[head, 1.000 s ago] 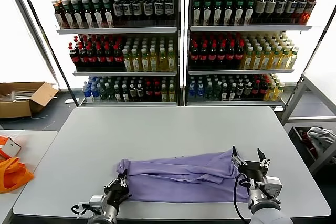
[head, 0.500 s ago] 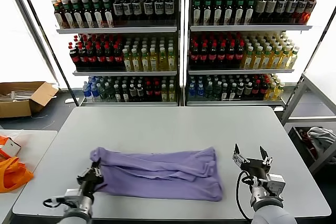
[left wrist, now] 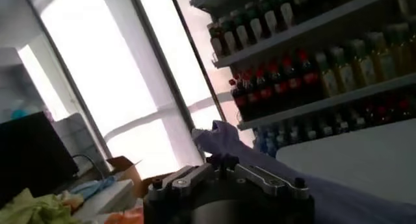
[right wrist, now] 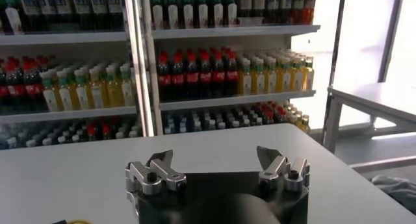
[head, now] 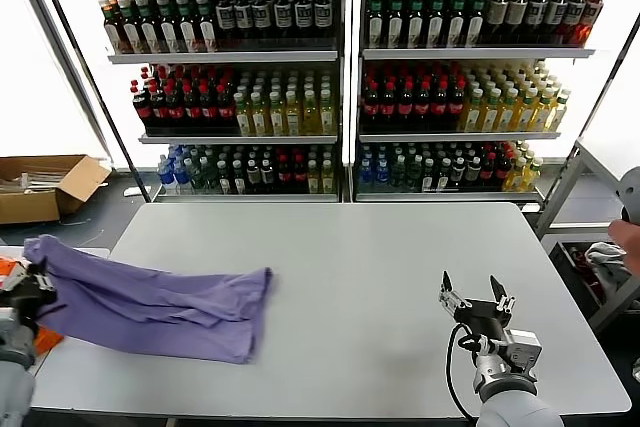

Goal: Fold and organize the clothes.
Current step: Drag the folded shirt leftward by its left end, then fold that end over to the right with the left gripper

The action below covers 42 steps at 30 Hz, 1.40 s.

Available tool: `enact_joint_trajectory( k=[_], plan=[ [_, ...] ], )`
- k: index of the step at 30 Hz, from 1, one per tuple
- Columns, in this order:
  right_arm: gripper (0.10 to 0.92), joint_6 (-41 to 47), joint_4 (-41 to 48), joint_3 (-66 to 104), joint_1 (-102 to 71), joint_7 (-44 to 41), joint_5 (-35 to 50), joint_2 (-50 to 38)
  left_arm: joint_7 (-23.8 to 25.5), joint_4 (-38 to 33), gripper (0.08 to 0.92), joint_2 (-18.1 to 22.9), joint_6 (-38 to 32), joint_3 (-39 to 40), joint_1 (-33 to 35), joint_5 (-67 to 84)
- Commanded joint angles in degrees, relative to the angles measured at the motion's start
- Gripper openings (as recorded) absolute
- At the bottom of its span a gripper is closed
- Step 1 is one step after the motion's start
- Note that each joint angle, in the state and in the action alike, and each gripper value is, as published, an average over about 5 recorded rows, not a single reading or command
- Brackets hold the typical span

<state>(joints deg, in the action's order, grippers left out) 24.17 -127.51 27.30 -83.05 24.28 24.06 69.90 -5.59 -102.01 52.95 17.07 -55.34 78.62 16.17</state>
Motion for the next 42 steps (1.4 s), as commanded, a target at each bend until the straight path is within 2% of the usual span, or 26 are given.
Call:
enact_joint_trajectory(
  k=[1,9,14,18,24,32,42],
  plan=[
    [0.823,-0.17,-0.50,0.15,-1.24,0.01,-0.32,0.16,0.16,1.68,0.098,-3.44,1.04,0.07,-1.33,1.83],
    [0.823,-0.13,-2.03,-0.01,-2.73,-0.10,-2.28,0.95,-2.02,-8.42,0.098,9.27,3.21,12.91,0.85,3.97],
    [0.823,-0.41,-1.62,-0.08,-3.14,-0.60,-3.44,1.28,-3.33,-15.24,0.098,13.66,5.40,18.26,0.09,4.41],
    [0.823,-0.62,-1.86,-0.66,-3.63,-1.07,-4.29,1.87,-3.59,-17.20,0.098,15.29,6.52,21.28,-0.61,3.95],
    [0.823,-0.74,-2.41,-1.48,-4.18,-1.24,-4.91,2.61,-3.35,-13.71,0.098,17.33,7.21,23.03,-1.43,3.78],
    [0.823,-1.21,-2.37,-1.39,-5.06,-1.13,-5.00,2.78,-2.02,-10.04,0.098,17.54,7.19,24.59,-1.71,2.85],
    [0.823,-1.75,-2.14,-1.69,-6.04,-1.09,-5.48,2.87,-1.08,-8.83,0.098,19.06,6.87,26.59,-1.72,1.27]
  ],
)
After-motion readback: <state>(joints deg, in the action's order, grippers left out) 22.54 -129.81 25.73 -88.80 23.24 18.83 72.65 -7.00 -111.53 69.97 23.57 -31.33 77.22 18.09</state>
